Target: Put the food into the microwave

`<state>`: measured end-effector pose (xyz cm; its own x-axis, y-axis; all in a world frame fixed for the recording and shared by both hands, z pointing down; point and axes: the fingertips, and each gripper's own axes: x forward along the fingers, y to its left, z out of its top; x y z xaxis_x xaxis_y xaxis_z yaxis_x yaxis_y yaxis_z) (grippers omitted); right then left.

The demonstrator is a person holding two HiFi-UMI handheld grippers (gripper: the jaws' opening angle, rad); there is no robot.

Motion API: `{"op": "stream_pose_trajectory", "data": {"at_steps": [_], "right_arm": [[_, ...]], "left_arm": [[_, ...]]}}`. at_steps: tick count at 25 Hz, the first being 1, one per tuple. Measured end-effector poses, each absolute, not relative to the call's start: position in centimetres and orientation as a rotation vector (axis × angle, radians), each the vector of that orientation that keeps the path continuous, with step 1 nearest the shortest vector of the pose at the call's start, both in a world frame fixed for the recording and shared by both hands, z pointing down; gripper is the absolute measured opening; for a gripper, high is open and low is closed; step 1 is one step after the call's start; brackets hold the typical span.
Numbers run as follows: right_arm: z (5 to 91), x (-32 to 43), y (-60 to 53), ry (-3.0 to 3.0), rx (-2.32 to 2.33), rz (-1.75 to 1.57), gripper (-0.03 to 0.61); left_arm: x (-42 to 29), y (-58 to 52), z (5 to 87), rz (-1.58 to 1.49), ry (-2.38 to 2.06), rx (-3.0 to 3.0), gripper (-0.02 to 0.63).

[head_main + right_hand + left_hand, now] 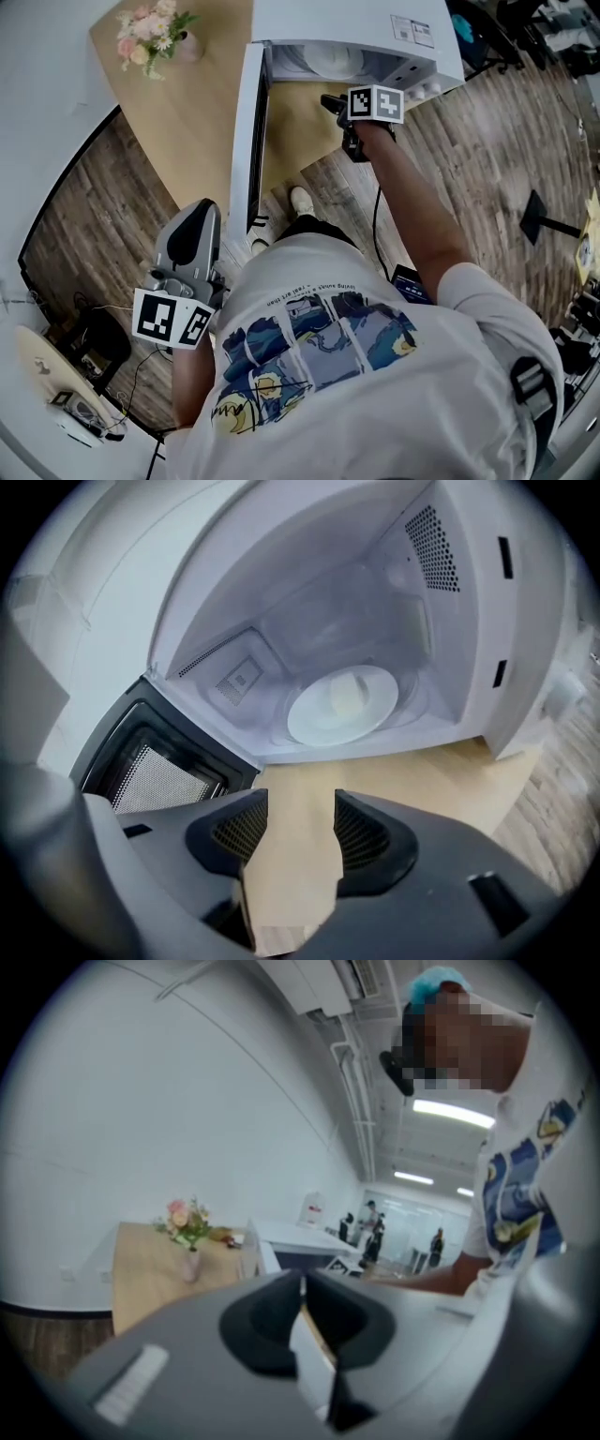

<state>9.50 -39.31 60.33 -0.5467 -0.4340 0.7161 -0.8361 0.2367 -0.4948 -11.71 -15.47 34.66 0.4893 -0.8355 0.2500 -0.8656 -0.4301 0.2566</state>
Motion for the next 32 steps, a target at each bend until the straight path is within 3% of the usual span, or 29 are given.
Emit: {"op": "stream_pose_trajectory", "data": {"at_steps": [2,7,9,32], "right_arm": [[59.8,9.5,-37.8,-2.094,1.172,1.239,0.210],[58.2,9.8,-33.4,-2.126,1.214,1.179,0.058],[57.4,10.0,-31.5,-2.142,1.235,1.156,0.025],[45.6,1.3,-6.0,-2.499,1.020,0.798,0.006]], "left_arm": [[-12.0,-14.7,34.6,0.114,-1.409,2.407,0.025],[-12.6,-12.7,34.5,0.101,-1.357,2.452,0.025],[-12.7,-11.9,34.3,0.089,-1.332,2.476,0.025],[-17.2,-0.1,37.5,0.095,-1.180,2.511,0.008]]}}
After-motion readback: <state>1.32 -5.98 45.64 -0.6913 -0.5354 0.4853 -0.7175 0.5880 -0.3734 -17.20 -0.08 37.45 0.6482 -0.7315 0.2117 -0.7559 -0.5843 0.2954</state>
